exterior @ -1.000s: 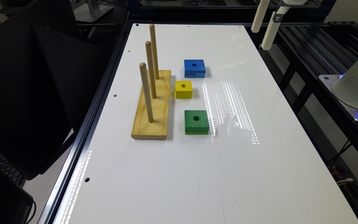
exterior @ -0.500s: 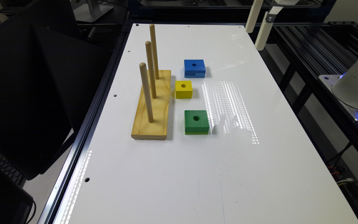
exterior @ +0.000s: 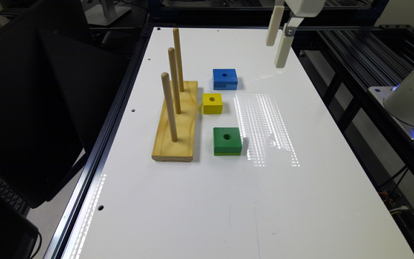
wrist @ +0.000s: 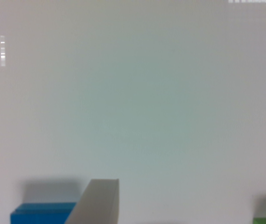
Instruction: Pick up green block.
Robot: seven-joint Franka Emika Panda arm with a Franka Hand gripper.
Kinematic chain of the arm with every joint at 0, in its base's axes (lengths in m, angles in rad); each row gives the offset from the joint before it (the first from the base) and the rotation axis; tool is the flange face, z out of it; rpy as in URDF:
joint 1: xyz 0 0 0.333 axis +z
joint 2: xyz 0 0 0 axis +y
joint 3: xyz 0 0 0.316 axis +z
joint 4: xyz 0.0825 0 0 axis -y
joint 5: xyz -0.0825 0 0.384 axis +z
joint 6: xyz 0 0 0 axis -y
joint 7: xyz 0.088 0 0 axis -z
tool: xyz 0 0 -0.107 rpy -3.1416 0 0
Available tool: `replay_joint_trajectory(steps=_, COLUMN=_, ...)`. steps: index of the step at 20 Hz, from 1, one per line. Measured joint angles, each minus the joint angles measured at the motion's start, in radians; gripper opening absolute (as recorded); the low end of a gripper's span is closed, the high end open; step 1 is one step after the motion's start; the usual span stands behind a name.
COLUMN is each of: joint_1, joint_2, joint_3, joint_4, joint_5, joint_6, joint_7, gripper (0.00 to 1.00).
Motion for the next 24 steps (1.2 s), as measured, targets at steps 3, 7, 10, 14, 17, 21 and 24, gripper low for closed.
replay_joint_trajectory(steps=3, joint_1=0.0, joint_2=0.012, joint_3=0.012, joint_4=0.011, joint_5=0.0002, joint_6=0.0, joint_7=0.012, gripper=1.0)
replay_joint_trajectory(steps=7, joint_1=0.004, joint_2=0.016, joint_3=0.032, joint_4=0.025, joint_5=0.0132, joint_6=0.0, joint_7=0.024, gripper=1.0)
replay_joint_trajectory(steps=10, joint_1=0.004, joint_2=0.047, joint_3=0.07, joint_4=0.062, joint_5=0.0173, joint_6=0.0, joint_7=0.059, gripper=1.0)
replay_joint_trajectory(steps=14, joint_1=0.003, joint_2=0.105, joint_3=0.106, joint_4=0.118, joint_5=0.0173, joint_6=0.0, joint_7=0.097, gripper=1.0)
replay_joint_trajectory(steps=17, joint_1=0.003, joint_2=0.145, joint_3=0.132, joint_4=0.155, joint_5=0.0172, joint_6=0.0, joint_7=0.123, gripper=1.0)
replay_joint_trajectory(steps=21, joint_1=0.003, joint_2=0.175, joint_3=0.153, joint_4=0.185, joint_5=0.0172, joint_6=0.0, joint_7=0.144, gripper=1.0)
replay_joint_trajectory(steps=24, joint_1=0.003, joint_2=0.185, joint_3=0.185, joint_4=0.197, joint_5=0.0172, joint_6=0.0, joint_7=0.176, gripper=1.0)
